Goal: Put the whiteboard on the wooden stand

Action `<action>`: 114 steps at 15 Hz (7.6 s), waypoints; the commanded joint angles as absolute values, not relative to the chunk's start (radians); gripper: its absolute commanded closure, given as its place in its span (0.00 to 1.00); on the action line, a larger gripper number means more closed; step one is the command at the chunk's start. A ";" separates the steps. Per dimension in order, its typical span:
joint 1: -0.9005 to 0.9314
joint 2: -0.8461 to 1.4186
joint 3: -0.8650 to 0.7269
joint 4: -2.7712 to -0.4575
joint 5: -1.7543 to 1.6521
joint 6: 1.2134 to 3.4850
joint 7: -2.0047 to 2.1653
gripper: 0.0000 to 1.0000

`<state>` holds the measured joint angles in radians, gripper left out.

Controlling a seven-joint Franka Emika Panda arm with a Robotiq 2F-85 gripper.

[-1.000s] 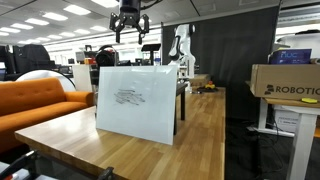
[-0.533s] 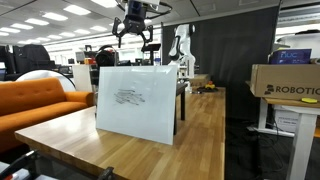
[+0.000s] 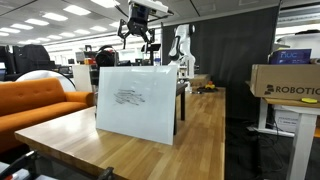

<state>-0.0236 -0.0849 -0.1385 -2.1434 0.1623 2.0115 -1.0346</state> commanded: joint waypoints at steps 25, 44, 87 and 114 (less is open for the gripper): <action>-0.074 0.158 -0.078 -1.962 0.054 1.816 -1.486 0.00; -0.064 0.009 -0.076 -2.189 -0.010 1.885 -1.649 0.00; -0.030 -0.112 -0.046 -2.253 0.005 1.944 -1.322 0.99; -0.013 0.004 -0.042 -1.726 0.013 1.387 -1.248 0.99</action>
<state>-0.0098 -0.0469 -0.0458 -1.8521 0.0100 1.5043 -1.2736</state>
